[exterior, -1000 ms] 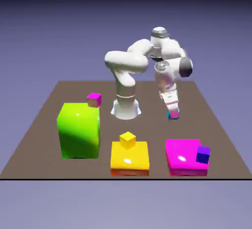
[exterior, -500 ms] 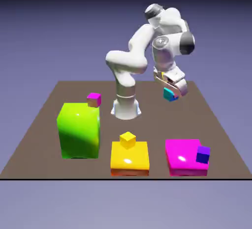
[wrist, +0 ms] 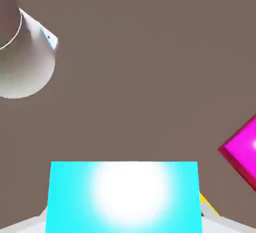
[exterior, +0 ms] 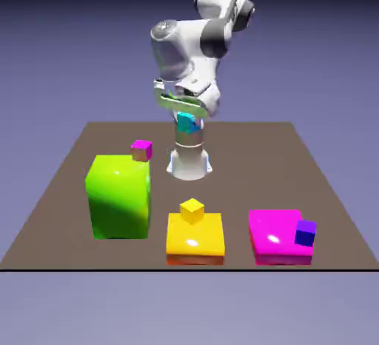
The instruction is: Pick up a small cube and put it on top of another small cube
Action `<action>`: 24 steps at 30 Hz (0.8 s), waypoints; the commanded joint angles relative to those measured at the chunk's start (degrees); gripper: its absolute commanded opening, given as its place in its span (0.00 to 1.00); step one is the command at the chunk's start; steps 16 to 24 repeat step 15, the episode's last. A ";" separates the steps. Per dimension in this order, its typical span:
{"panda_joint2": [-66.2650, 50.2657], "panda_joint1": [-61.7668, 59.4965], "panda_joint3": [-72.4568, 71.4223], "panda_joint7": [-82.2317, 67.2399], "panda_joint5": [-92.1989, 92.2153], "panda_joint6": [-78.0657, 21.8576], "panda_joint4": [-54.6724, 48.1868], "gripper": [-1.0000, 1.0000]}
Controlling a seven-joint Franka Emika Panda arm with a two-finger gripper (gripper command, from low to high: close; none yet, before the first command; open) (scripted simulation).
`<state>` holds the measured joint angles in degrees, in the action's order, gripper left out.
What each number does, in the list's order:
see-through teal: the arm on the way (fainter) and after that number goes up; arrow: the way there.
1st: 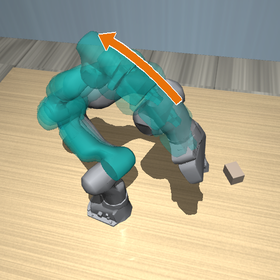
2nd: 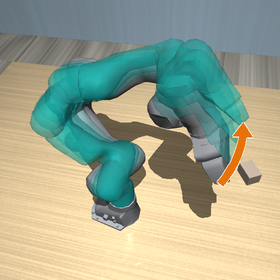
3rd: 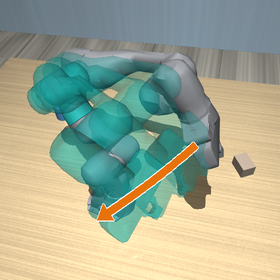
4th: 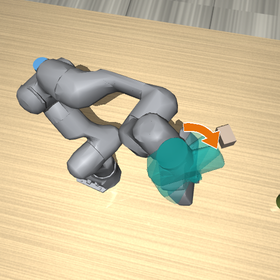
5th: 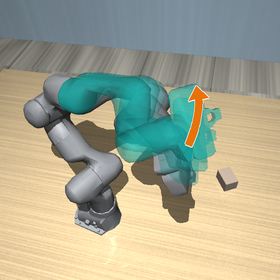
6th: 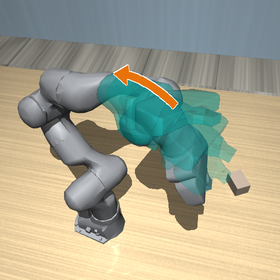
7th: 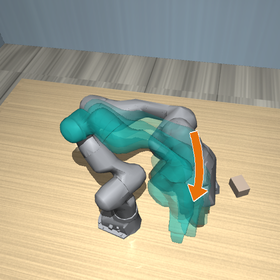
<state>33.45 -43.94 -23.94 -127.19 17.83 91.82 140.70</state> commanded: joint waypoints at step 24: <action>-6.95 -2.04 7.85 -9.09 -10.25 6.86 2.23 1.00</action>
